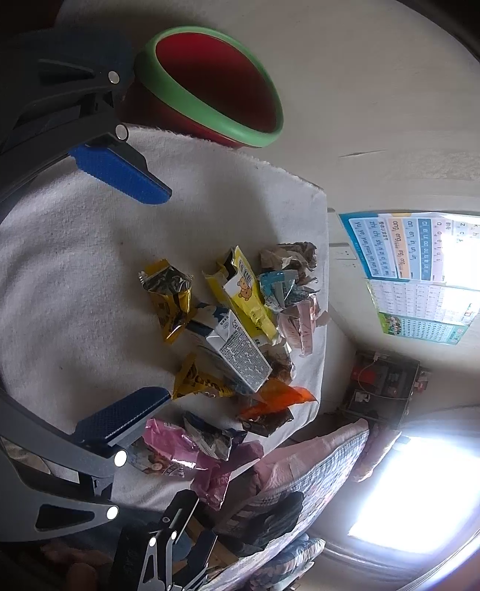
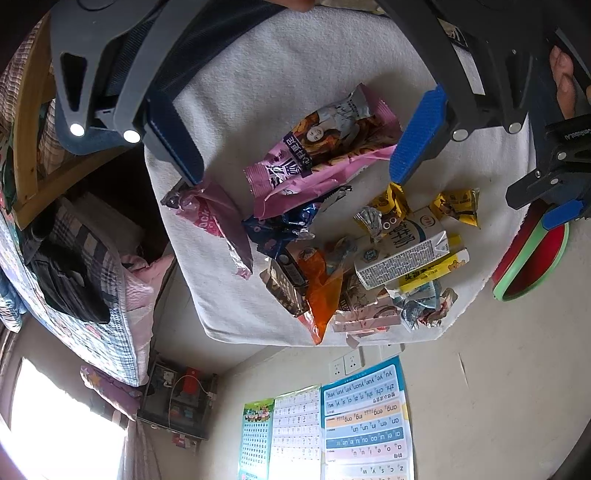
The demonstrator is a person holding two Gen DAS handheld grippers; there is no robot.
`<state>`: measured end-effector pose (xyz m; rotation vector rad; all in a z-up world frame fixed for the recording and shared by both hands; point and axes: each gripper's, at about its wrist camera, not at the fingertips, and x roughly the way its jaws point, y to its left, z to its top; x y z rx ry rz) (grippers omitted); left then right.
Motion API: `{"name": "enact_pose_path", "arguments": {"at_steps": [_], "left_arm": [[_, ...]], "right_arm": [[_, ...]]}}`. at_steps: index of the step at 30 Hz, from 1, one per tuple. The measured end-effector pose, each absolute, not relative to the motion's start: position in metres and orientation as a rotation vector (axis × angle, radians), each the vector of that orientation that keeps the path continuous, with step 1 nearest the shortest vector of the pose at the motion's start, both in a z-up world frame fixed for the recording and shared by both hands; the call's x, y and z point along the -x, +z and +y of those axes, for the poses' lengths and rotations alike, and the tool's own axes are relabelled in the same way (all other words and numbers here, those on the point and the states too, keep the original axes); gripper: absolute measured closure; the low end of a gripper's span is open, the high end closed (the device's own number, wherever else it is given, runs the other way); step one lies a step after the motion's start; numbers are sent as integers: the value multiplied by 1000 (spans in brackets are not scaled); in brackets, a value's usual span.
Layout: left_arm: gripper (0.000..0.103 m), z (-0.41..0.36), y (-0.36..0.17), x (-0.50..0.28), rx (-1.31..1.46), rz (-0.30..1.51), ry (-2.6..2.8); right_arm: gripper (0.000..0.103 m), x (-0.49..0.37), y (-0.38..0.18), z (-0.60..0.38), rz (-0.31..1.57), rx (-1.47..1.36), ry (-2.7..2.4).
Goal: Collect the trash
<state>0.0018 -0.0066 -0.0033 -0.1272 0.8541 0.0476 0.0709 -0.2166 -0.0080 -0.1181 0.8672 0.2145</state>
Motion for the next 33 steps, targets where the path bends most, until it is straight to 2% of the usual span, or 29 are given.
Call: {"name": "enact_pose_path", "arguments": {"at_steps": [33], "left_arm": [[8, -13, -10, -4, 88, 882, 47]], "right_arm": [[4, -69, -5, -214, 850, 126, 233]]}}
